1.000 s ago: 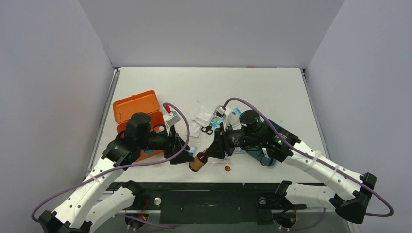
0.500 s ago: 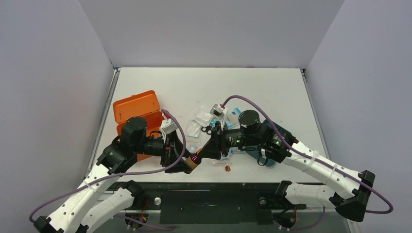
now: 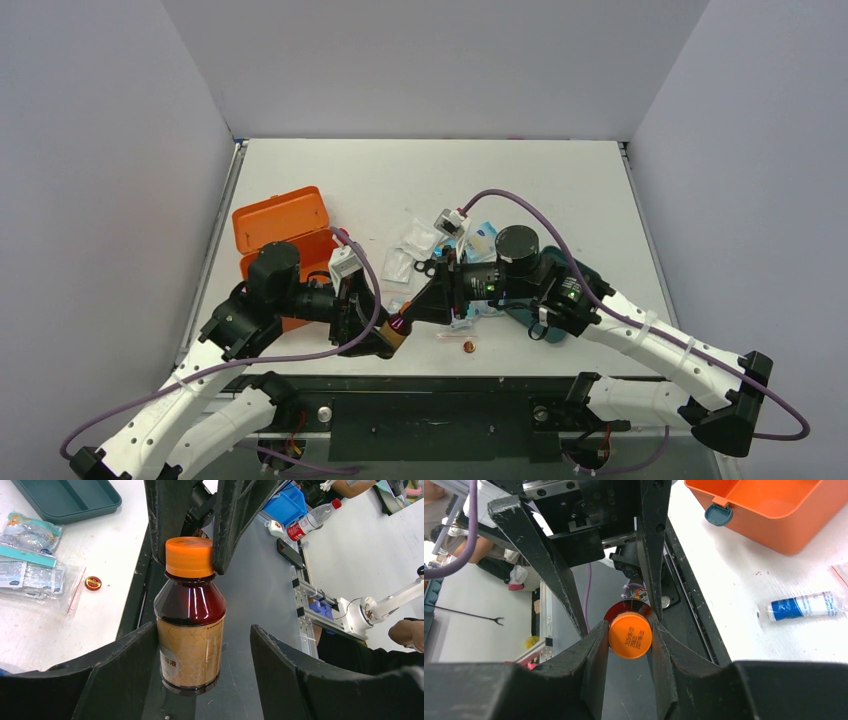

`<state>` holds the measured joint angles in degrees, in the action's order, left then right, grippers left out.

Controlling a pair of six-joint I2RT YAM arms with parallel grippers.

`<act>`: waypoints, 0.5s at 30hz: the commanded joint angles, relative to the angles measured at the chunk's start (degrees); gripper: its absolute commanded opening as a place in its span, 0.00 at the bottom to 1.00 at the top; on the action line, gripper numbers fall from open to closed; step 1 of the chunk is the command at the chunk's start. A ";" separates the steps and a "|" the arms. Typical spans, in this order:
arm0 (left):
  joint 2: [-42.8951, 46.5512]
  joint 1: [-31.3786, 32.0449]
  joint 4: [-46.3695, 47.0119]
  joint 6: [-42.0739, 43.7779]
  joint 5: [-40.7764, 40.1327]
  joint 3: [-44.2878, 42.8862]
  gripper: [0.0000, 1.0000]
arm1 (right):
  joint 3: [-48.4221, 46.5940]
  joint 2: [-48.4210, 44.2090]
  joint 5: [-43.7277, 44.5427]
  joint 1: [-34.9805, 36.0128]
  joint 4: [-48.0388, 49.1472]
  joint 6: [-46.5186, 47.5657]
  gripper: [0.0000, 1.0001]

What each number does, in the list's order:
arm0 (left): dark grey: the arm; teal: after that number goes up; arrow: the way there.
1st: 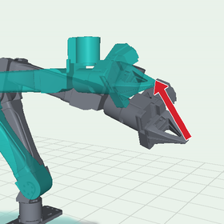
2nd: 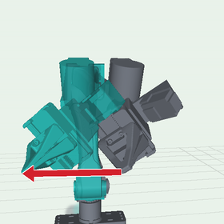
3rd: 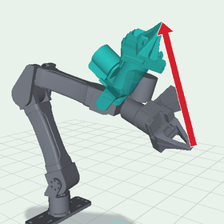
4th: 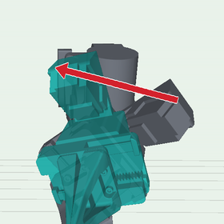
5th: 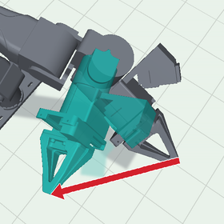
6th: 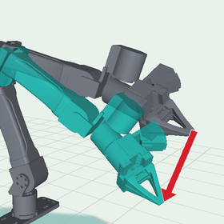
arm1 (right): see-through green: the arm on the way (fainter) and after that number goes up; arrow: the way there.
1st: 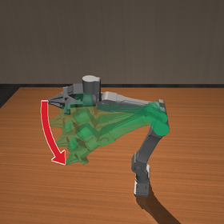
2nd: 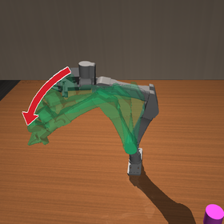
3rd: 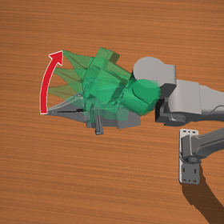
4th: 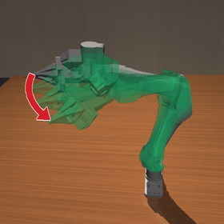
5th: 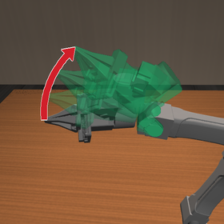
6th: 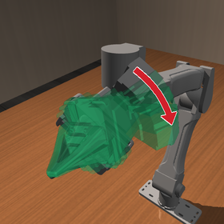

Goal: Organize the medicine kit

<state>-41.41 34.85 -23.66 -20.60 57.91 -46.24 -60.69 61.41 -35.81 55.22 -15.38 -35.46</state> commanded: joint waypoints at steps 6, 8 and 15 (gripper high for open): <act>0.24 0.39 3.45 -0.36 1.92 0.19 0.57 | 0.28 -2.44 0.79 0.36 7.88 -2.14 0.00; 0.33 0.39 3.60 -0.42 1.94 0.13 0.52 | 0.30 -2.49 1.05 0.48 7.50 -1.99 0.00; -0.12 0.39 3.72 -0.62 0.96 -0.29 0.19 | 0.02 -2.39 3.43 0.54 4.45 -0.43 0.02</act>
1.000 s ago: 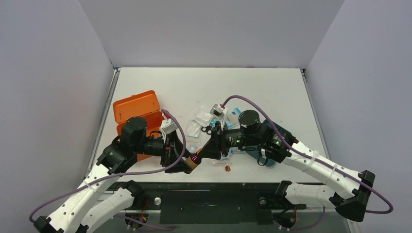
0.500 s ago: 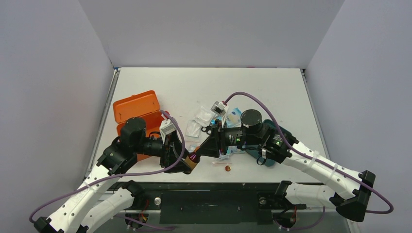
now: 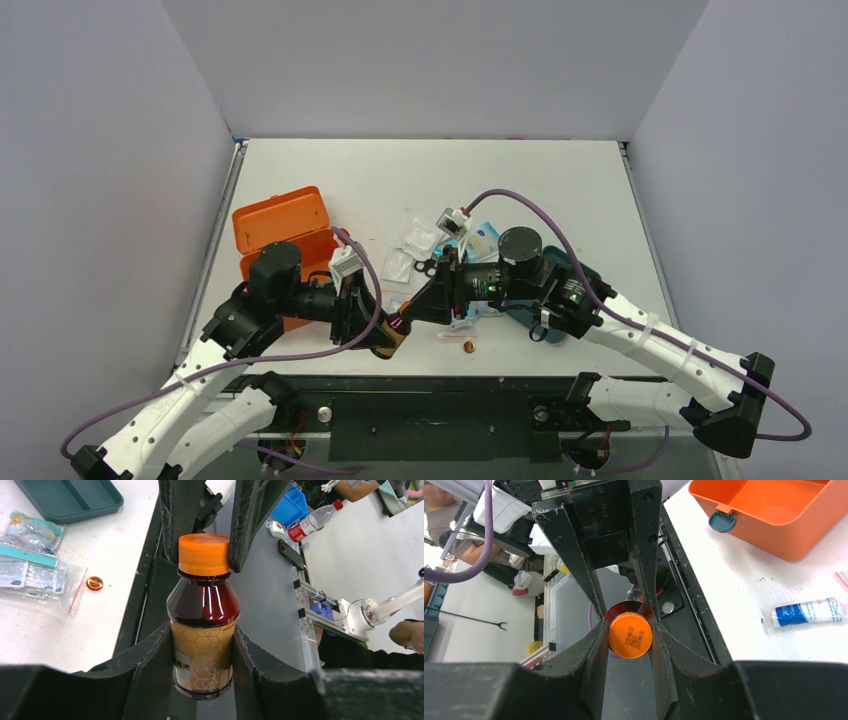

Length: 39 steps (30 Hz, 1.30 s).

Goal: Organize the medicine kit

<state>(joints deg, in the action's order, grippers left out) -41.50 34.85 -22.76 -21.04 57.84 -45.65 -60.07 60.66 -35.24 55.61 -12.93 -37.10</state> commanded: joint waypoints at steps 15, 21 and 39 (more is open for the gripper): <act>-3.73 0.39 -5.21 1.30 -16.25 -6.16 0.00 | -1.59 -8.70 18.77 -2.09 -8.66 4.25 0.63; -7.14 0.31 -15.36 1.41 -37.08 -13.43 0.00 | -0.53 -11.05 25.25 -2.46 -12.18 5.48 0.64; -14.19 -17.12 -26.65 1.90 -67.07 -17.89 0.00 | 0.41 -9.72 26.72 -2.44 -15.56 8.15 0.63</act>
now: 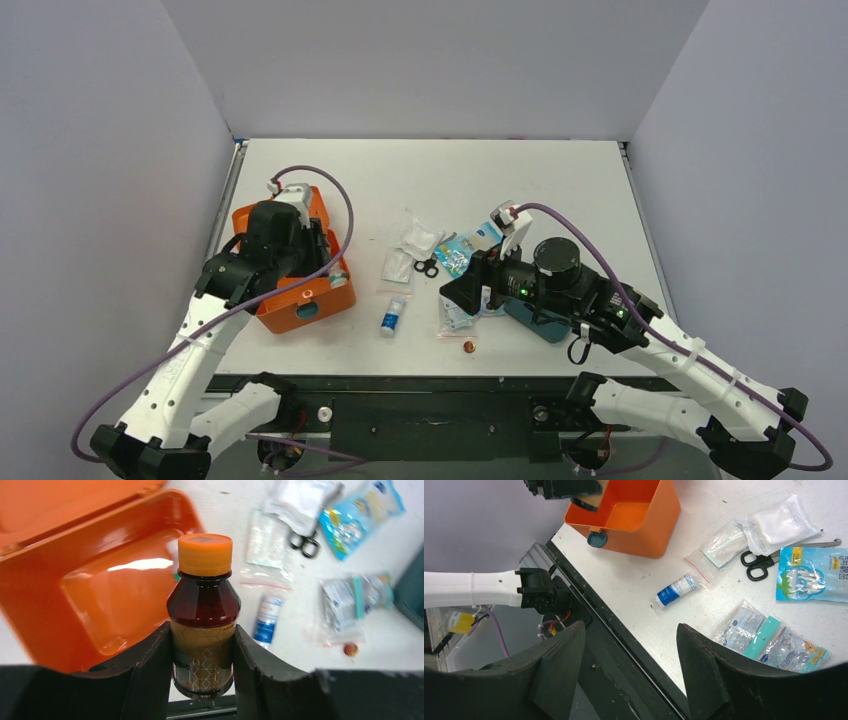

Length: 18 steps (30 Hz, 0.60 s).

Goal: Organize the medicine kit

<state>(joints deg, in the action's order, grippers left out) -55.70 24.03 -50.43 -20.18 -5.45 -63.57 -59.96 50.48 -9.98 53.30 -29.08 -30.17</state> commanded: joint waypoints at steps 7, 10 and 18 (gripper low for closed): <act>-2.67 -12.70 2.73 0.52 -4.41 5.04 0.00 | 1.05 1.08 1.27 -0.04 0.61 1.64 0.63; -3.87 -15.00 4.89 -0.33 -3.58 8.06 0.00 | 1.68 1.01 1.26 -0.08 0.32 1.74 0.63; -8.55 -19.77 9.87 -1.55 -2.92 11.52 0.00 | 4.23 0.08 1.58 -0.06 0.53 1.71 0.63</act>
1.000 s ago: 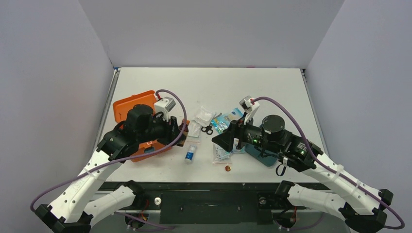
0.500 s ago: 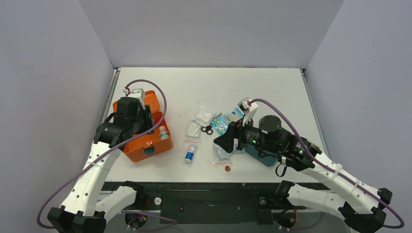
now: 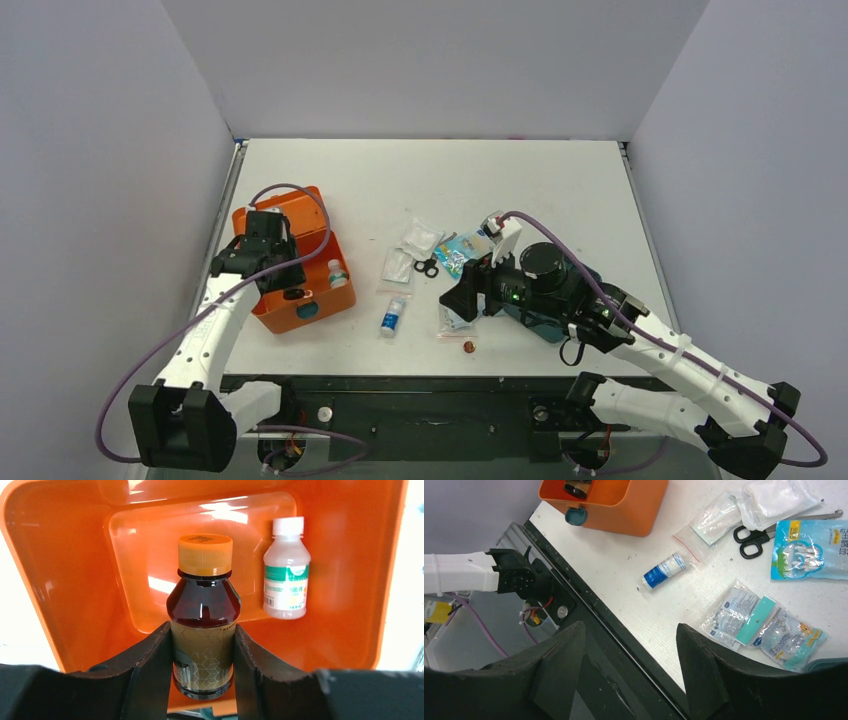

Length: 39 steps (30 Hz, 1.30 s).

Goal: Organize the medicine kit

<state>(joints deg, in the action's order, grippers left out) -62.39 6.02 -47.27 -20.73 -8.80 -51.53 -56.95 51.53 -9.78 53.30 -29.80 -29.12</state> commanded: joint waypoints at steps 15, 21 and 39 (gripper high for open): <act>-15.63 -5.14 6.97 -3.14 2.17 -4.15 0.00 | 3.16 -1.86 1.88 -0.05 1.45 0.86 0.63; -18.70 -5.14 6.71 -3.41 3.34 -5.78 0.13 | 3.75 -2.43 2.06 -0.10 1.35 1.09 0.63; -21.81 -4.51 6.99 -5.51 7.03 -8.60 0.49 | 4.19 -4.33 2.91 -0.04 -0.25 1.51 0.63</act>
<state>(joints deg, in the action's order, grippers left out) -84.66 1.34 -42.50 -25.45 -2.79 -56.40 -52.64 48.16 -8.34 53.30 -30.57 -28.71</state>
